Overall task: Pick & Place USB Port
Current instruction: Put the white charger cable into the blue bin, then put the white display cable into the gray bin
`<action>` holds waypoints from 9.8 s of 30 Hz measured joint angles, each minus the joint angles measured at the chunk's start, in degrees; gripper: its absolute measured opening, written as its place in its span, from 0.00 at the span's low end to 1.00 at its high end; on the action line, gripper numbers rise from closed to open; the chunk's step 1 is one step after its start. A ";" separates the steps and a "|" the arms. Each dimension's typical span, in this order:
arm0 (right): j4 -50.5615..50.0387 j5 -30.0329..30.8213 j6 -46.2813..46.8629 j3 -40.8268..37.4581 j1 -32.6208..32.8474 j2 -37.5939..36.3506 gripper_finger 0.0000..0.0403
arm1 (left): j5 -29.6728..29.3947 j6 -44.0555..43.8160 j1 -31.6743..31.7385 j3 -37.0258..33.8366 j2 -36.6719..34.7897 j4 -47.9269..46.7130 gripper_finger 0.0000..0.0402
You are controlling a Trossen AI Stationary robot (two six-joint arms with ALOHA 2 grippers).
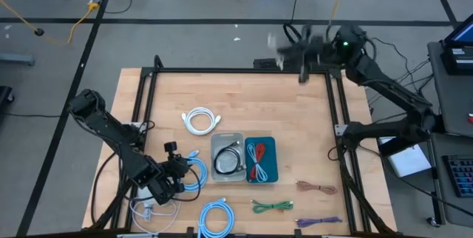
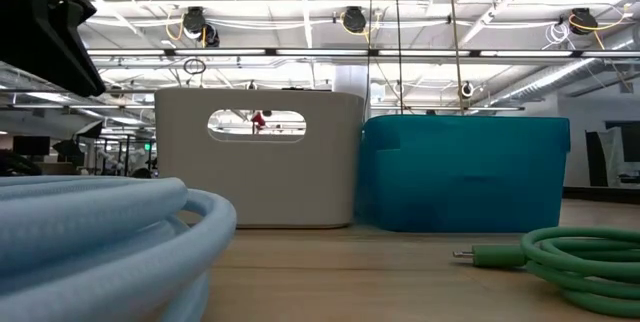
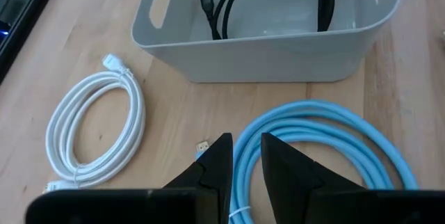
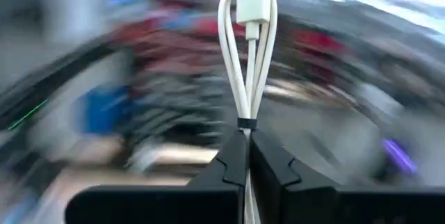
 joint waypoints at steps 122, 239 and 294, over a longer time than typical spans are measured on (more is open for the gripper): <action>-44.39 34.02 -46.59 5.25 46.83 42.62 0.03 | -1.70 -9.34 -4.85 0.00 -0.01 2.71 0.20; -65.04 43.01 24.32 -9.70 40.11 10.95 0.00 | 16.13 45.34 38.28 0.81 -0.48 -13.97 0.20; -4.21 42.87 28.99 -33.02 40.11 -7.38 0.00 | -23.43 51.52 40.97 -0.96 -10.96 0.31 0.08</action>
